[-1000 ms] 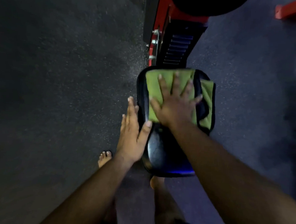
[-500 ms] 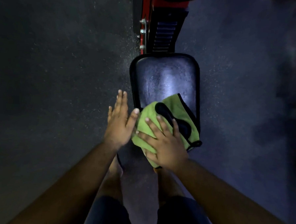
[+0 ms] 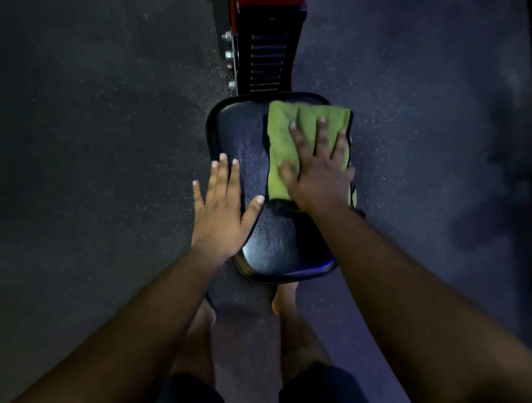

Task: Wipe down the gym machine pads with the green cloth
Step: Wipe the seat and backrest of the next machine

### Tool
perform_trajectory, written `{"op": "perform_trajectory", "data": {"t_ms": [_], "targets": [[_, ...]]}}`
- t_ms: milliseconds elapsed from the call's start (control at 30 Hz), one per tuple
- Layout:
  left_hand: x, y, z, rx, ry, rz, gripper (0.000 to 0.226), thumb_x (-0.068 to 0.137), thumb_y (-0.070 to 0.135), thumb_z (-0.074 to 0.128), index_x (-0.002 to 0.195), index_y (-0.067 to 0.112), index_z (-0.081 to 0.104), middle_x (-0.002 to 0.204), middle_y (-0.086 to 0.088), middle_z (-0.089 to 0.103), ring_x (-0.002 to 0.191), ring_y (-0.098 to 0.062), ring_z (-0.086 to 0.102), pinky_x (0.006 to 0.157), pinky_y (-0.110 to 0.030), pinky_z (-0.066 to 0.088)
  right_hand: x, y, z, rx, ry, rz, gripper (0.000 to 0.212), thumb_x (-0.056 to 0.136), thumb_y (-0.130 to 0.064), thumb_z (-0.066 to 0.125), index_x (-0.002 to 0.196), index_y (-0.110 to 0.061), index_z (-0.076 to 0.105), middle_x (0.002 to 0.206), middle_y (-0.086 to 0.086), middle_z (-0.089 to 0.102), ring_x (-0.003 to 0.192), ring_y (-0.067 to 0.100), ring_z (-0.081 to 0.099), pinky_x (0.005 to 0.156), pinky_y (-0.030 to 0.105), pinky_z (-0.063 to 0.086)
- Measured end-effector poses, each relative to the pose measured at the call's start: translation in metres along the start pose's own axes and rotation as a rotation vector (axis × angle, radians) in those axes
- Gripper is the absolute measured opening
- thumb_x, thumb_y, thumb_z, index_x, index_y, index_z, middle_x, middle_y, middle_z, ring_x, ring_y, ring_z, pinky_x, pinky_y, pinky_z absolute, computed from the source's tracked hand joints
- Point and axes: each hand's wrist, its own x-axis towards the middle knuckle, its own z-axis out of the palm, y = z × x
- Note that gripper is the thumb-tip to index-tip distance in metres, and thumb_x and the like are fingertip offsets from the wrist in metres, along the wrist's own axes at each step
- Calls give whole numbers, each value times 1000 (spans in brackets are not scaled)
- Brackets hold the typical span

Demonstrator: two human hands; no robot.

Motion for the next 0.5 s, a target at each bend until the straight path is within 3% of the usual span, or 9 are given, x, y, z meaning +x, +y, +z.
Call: {"op": "perform_trajectory", "data": {"t_ms": [100,167,300,400,500], "targets": [[-3,1,-2,84,-24,2,81,102,68,18,163,18,-4,170,-1,-16,156,-17,-17,124,-62,-1,-95,12,22,-53,16,22,74,91,-69,37,159,-50,14,173,1,2,154,43,10,93,67,47],[-4,2,-4,135,-36,-3,83,101,69,16,163,18,-5,170,-1,-17,156,-17,-17,123,-63,1,-127,18,27,13,-37,67,75,88,-71,39,158,-51,18,173,0,3,153,44,13,91,64,49],[-3,1,-3,153,-40,8,85,100,71,15,163,18,-5,170,-2,-16,156,-18,-18,125,-60,-2,-51,18,15,91,-18,108,76,92,-73,37,154,-60,-4,171,-3,-14,155,42,-1,103,71,39],[-5,1,7,96,3,26,83,101,68,19,163,16,-3,171,-3,-14,156,-19,-19,126,-57,-3,38,8,-4,196,12,181,73,95,-71,37,154,-59,-3,171,-4,-15,155,42,-1,108,75,29],[-7,6,19,-15,56,8,81,102,63,24,163,15,-2,171,-3,-12,156,-19,-18,126,-55,-4,76,-11,-15,1,-34,35,69,96,-69,32,157,-53,4,172,-3,-7,154,48,-3,109,80,17]]}}
